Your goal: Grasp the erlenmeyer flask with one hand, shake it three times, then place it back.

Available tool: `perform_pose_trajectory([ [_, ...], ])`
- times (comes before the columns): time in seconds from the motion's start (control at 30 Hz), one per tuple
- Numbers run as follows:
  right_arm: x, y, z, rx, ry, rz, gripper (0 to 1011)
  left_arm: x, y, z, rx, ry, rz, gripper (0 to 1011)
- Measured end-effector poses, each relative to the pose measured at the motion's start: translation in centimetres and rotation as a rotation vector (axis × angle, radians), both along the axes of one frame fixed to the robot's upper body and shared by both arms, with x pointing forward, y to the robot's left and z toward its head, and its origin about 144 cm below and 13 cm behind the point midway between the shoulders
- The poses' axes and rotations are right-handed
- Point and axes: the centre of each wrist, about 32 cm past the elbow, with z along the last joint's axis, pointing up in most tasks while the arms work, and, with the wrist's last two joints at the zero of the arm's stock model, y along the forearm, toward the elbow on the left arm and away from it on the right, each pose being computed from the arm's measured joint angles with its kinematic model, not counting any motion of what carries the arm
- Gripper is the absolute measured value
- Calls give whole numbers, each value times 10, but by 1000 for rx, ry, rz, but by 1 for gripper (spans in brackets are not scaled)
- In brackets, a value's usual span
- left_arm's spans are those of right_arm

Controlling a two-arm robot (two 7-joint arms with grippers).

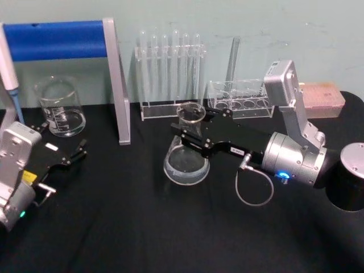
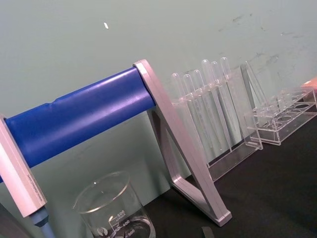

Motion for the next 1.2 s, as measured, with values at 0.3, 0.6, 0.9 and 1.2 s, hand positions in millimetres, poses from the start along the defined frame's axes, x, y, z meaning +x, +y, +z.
perform_pose_trajectory([
  [0.3, -5, 6, -1, 1, 8, 50, 449, 0, 0, 0, 0, 0, 0, 1001],
  [0.6, -17, 14, -1, 5, 8, 179, 449, 0, 0, 0, 0, 0, 0, 1001],
  [0.9, -28, 19, -1, 4, 6, 334, 449, 0, 0, 0, 0, 0, 0, 1001],
  [1.2, -35, 21, 0, 2, 11, 423, 449, 0, 0, 0, 0, 0, 0, 1001],
])
